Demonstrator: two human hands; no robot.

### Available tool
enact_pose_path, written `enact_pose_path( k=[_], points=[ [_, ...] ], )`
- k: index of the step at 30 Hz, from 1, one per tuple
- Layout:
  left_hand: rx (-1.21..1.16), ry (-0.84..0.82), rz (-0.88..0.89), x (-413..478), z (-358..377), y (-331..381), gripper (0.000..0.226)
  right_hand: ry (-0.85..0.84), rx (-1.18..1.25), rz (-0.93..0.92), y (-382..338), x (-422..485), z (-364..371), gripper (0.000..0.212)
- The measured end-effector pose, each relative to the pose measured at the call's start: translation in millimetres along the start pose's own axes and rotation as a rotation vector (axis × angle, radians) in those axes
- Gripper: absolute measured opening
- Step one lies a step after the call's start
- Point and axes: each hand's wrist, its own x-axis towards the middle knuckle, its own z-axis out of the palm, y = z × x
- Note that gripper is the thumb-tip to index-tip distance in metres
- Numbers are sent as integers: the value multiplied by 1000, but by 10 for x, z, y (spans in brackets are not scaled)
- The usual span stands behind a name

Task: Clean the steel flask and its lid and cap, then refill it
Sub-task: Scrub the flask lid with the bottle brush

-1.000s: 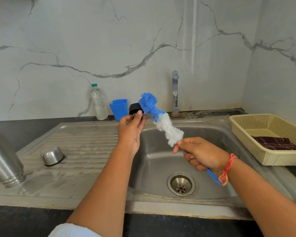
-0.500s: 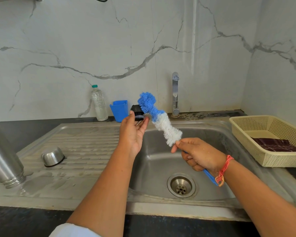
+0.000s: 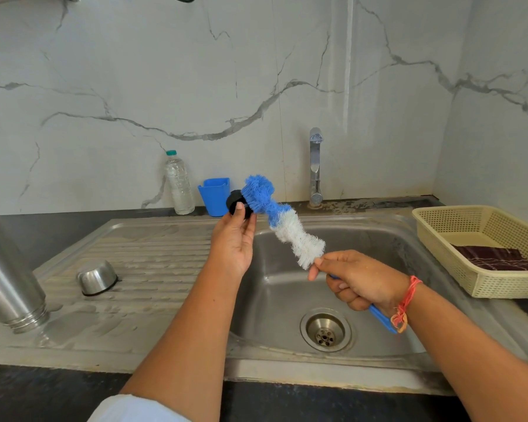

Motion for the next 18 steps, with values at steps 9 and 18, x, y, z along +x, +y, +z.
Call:
enact_pose_path(
  k=[9, 18],
  points=[
    [134, -20, 71, -11, 26, -37, 22, 4, 41, 3, -11, -9, -58, 33],
    [196, -41, 58, -38, 46, -67, 41, -1, 50, 6, -41, -18, -84, 34]
  ],
)
